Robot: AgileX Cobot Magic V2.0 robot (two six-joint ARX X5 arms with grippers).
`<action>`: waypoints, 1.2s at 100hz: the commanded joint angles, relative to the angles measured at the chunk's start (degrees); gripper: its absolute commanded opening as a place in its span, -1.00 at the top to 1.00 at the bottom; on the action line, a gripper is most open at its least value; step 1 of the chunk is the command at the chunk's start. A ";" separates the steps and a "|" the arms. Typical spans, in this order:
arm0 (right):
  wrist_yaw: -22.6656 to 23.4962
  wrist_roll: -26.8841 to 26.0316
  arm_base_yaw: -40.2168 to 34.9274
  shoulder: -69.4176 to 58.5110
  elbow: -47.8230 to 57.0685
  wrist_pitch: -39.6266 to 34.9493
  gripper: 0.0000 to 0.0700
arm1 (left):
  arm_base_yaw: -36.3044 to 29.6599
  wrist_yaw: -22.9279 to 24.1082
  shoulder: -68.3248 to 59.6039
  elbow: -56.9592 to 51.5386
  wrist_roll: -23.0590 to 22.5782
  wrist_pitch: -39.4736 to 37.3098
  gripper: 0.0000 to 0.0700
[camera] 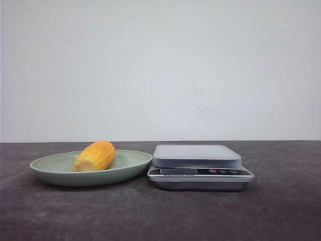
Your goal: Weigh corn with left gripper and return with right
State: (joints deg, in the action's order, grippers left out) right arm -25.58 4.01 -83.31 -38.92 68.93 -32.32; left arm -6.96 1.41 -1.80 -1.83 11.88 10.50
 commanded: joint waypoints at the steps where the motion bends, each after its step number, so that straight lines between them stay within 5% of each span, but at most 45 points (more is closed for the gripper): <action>1: 0.04 -0.96 -0.90 -0.28 0.83 0.57 0.97 | 0.07 -0.37 0.59 1.05 -1.22 0.35 0.97; 21: 0.04 -0.96 -0.90 -0.28 0.83 0.57 0.97 | 0.26 -0.37 1.64 1.05 -4.17 0.31 0.97; 120: 0.04 -0.44 -0.90 -0.28 0.83 0.59 0.97 | 0.24 -0.35 1.62 1.05 -4.11 0.28 0.97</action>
State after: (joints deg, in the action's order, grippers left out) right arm -25.58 4.01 -83.31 -38.92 68.93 -32.32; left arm -6.76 1.26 -0.25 -1.83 8.45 10.52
